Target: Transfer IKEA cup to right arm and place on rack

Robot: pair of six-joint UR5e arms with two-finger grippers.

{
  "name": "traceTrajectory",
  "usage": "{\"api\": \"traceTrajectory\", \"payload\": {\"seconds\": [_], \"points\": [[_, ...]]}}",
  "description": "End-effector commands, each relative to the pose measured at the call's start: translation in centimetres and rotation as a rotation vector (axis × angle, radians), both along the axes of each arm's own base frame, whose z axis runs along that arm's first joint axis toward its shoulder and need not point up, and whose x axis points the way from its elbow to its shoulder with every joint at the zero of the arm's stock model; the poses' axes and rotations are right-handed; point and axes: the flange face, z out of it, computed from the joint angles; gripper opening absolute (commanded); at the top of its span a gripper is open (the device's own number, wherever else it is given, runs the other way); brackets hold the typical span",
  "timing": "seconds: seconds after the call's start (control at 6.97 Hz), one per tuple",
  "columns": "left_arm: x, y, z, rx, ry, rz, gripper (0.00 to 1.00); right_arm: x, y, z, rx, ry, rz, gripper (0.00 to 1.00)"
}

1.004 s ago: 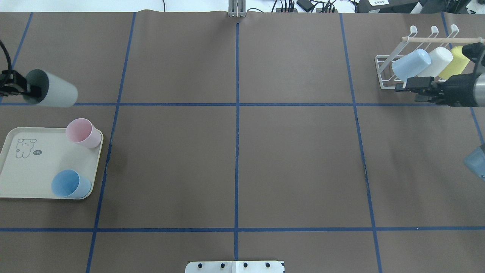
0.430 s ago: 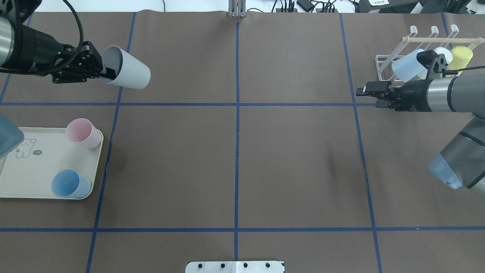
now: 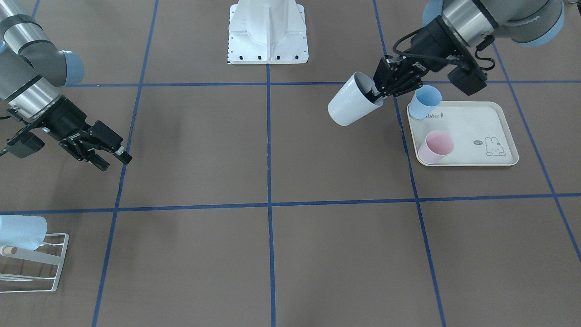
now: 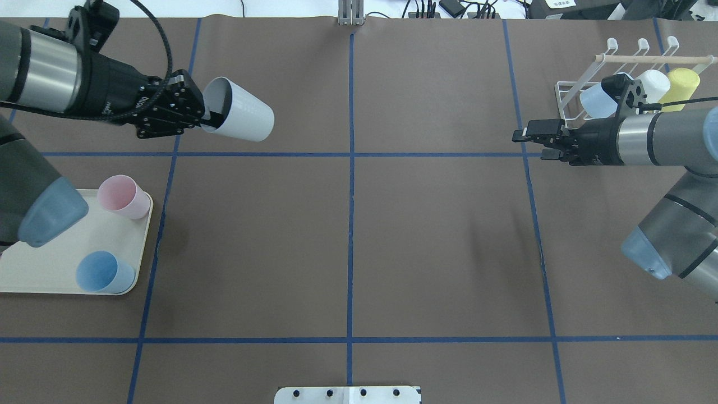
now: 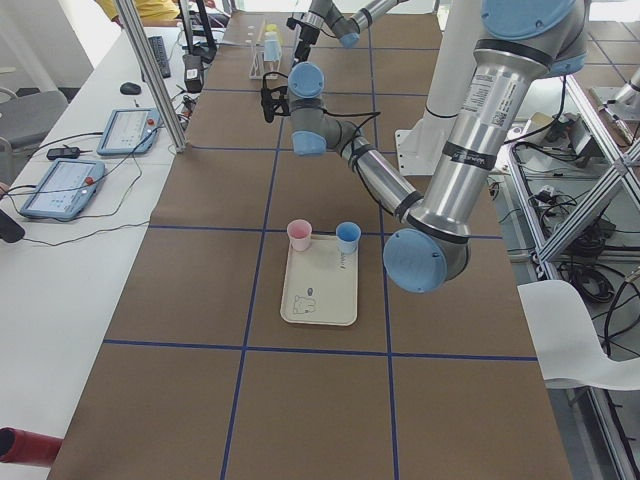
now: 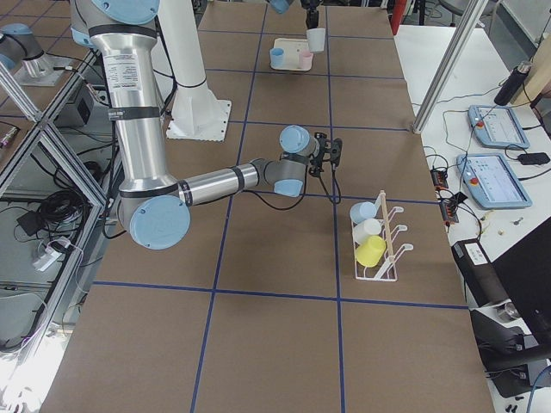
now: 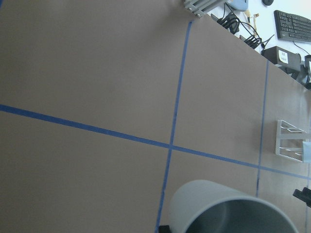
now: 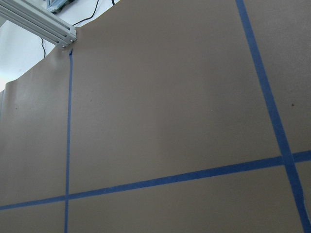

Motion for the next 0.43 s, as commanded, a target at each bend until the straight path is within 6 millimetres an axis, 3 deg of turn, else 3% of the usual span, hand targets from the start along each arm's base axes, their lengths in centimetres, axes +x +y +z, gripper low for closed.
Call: {"api": "traceTrajectory", "payload": {"seconds": [0.0, 0.29], "points": [[3.2, -1.2, -2.6, -0.029, 0.054, 0.016, 0.00, -1.0, -0.5, -2.9, -0.006, -0.055, -0.007, 1.00], [3.3, -0.8, -3.0, -0.042, 0.220, -0.080, 0.00, -1.2, -0.4, -5.9, -0.025, -0.119, -0.001, 1.00]]}}
